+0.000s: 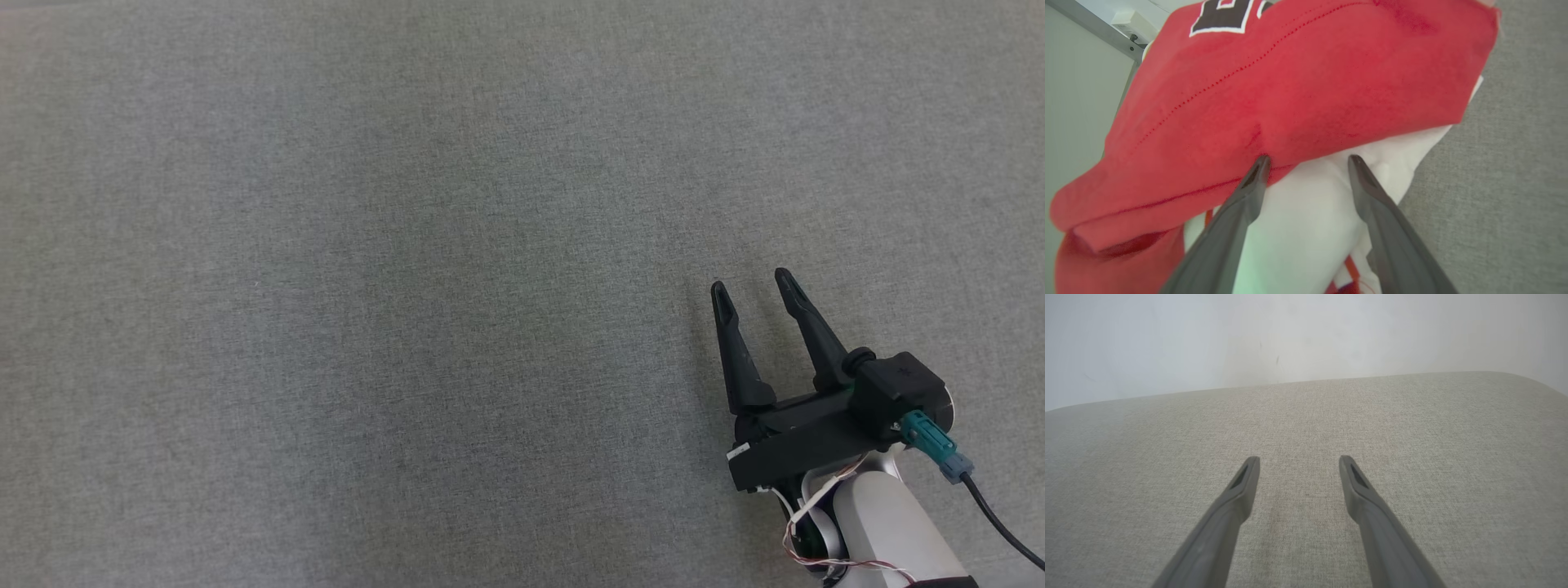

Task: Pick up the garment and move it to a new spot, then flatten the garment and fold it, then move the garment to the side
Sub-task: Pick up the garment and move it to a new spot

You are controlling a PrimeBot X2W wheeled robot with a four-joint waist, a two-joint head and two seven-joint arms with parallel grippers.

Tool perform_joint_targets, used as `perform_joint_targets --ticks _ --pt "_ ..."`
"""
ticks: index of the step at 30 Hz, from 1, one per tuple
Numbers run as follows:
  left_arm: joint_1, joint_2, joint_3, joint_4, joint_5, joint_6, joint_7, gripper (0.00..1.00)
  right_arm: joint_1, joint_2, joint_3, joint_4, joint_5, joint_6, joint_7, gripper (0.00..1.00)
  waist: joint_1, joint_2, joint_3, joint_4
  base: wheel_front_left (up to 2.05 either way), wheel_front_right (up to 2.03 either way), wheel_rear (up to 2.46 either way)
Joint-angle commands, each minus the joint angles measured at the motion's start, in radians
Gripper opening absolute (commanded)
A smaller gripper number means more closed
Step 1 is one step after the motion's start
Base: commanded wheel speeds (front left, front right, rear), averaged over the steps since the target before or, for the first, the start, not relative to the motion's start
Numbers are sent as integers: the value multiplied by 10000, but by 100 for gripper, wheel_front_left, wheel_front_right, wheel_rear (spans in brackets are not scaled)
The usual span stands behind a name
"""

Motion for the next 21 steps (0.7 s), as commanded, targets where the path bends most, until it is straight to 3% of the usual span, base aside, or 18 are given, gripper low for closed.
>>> perform_joint_targets --ticks 1,2,3,9,21 --pt "-133 206 -106 131 -22 8 -146 100 -110 -1 19 -35 -81 8 -2 100 0 -1 61 -58 0 0 0" --pt "-191 290 -270 281 115 8 -270 100 -92 11 37 -39 -101 8 -3 100 0 -1 98 -96 0 0 0" --pt "-287 384 -371 306 205 19 -739 0 -117 10 51 -33 -103 8 4 100 0 -1 133 -130 0 0 0" --pt "-798 235 -889 923 424 28 -2289 0 -57 -61 -50 -34 -208 8 51 100 0 -1 76 93 0 0 0" --pt "-1661 121 -1750 171 426 10 -3663 0 122 157 88 298 -28 8 -50 100 0 -1 -886 492 0 0 0"
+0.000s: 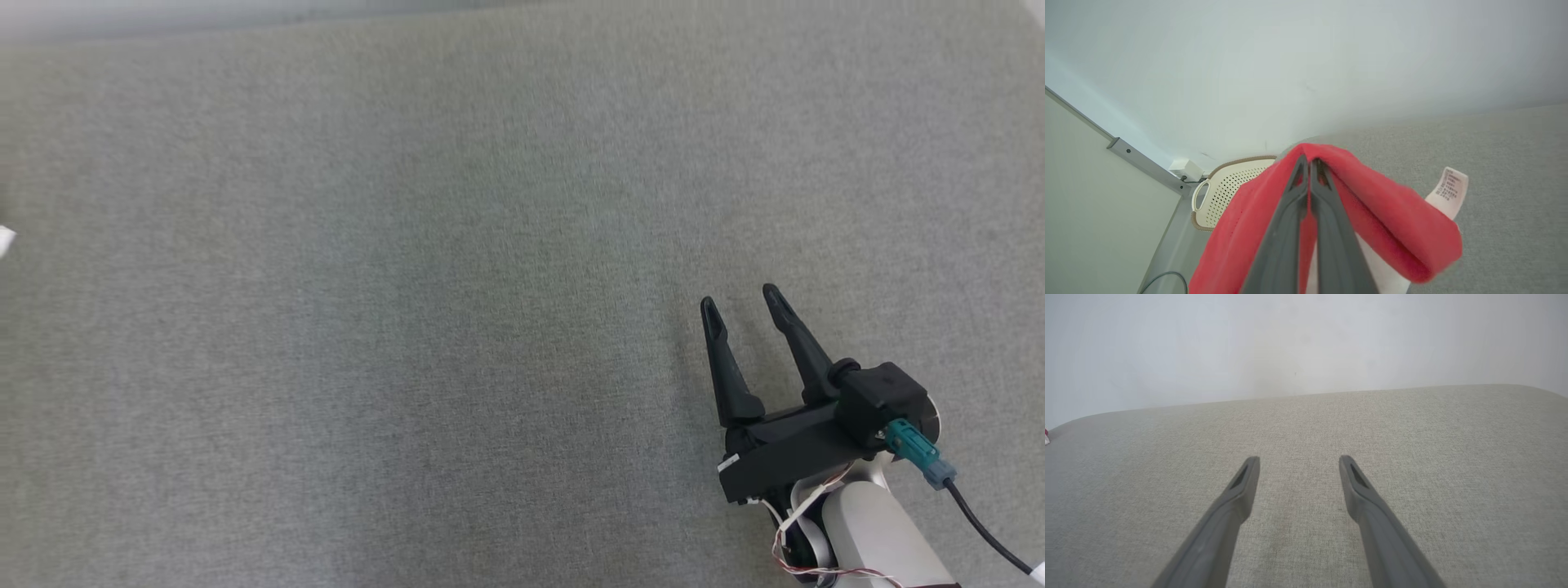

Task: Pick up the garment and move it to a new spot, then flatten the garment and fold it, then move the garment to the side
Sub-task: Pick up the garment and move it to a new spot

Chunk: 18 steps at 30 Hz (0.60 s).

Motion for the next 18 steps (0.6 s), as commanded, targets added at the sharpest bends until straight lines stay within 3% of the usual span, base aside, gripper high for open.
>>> perform_joint_targets --ticks 1,11,18 --pt "-188 20 -221 -225 -43 10 -134 0 87 41 34 81 64 8 -64 100 1 0 -415 141 0 0 0" --pt "-881 -66 -1451 -2083 -396 8 12 0 294 238 85 428 306 8 -145 100 1 0 -1389 183 0 0 0" --pt "-933 -155 -2060 -4270 -773 7 647 0 443 392 110 547 451 8 -160 100 1 0 -1862 -43 0 0 0"
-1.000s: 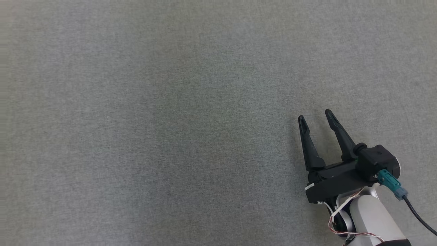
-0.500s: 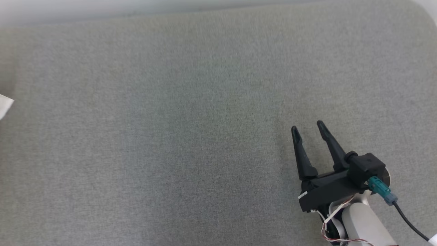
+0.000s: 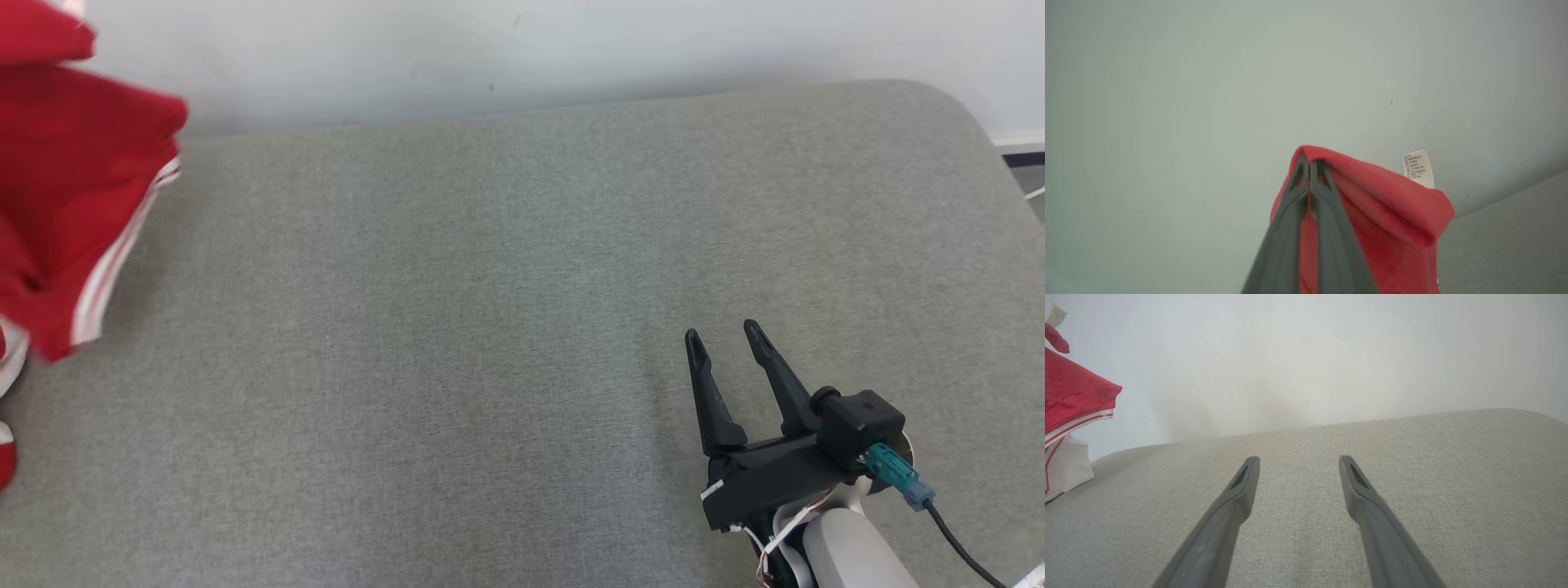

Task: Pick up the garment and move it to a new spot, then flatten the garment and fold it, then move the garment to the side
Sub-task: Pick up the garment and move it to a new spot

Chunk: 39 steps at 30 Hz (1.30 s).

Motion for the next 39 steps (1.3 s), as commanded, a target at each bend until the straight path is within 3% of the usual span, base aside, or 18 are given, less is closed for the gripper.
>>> perform_joint_targets --ticks 1,12,26,31,39 --pt "40 -31 -78 -575 -152 7 191 0 142 57 -28 -40 48 8 -25 100 2 1 -181 -181 0 0 0" --pt "683 -221 -303 -4000 -561 351 1480 0 310 275 -169 -238 63 8 -31 100 2 1 -335 -972 0 0 0" --pt "2331 -1304 -1559 -7720 -1073 705 2506 0 289 374 -303 -367 13 8 -31 100 2 1 -73 -1719 0 0 0" --pt "3268 -1604 -1955 -8031 -1316 923 2376 0 303 354 -371 -374 -24 8 -31 100 2 1 -30 -1704 0 0 0" --pt "4627 -2487 -2348 -6698 -1857 1039 1353 0 155 345 -297 -318 -83 8 -31 100 2 1 2 -1617 0 0 0"
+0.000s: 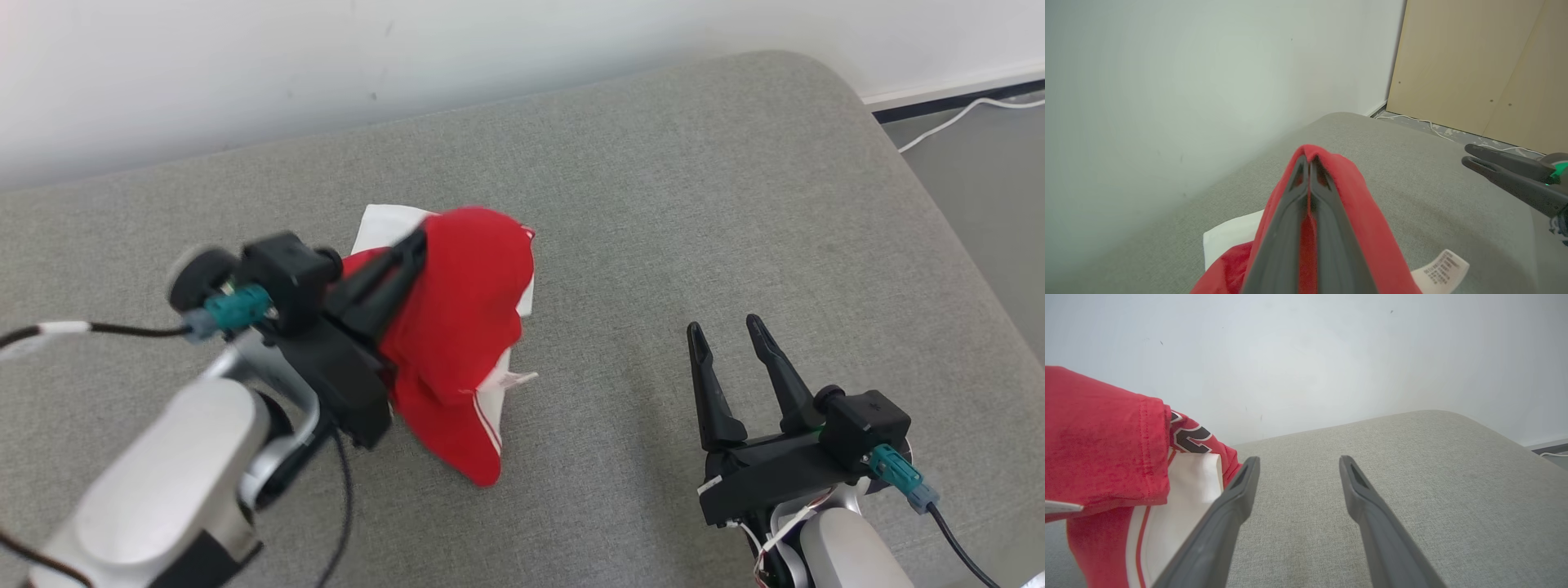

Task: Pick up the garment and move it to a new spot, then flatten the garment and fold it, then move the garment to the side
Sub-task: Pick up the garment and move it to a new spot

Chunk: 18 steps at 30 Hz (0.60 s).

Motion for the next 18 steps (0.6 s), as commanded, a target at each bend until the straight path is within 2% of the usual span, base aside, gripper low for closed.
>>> perform_joint_targets --ticks 1,5,6,7,8,11,18 --pt "254 -198 -86 339 -91 -56 -286 0 -19 -21 41 19 1 8 -29 100 0 0 8 17 0 0 0" --pt "483 -825 -319 1480 -214 -234 -1001 0 -51 -38 84 49 2 8 -29 100 0 0 6 29 0 0 0" --pt "483 -825 -319 1480 -214 -234 -1001 0 -51 -38 84 49 2 8 -29 100 0 0 6 29 0 0 0" --pt "497 -952 -396 1742 -115 -243 -1202 40 -55 -36 93 55 -1 8 -29 100 0 0 -1 27 0 0 0" --pt "534 -1101 -489 2002 -69 -283 -1361 100 -52 -38 111 61 -4 8 -29 100 0 0 -13 26 0 0 0" --pt "655 -1624 -655 2755 -106 -356 -1906 100 -4 -102 92 108 22 8 -29 100 0 0 -88 63 0 0 0" --pt "1242 -2073 -917 3129 -17 -170 -2583 100 170 -124 20 152 -13 8 -29 100 0 0 -308 348 0 0 0"
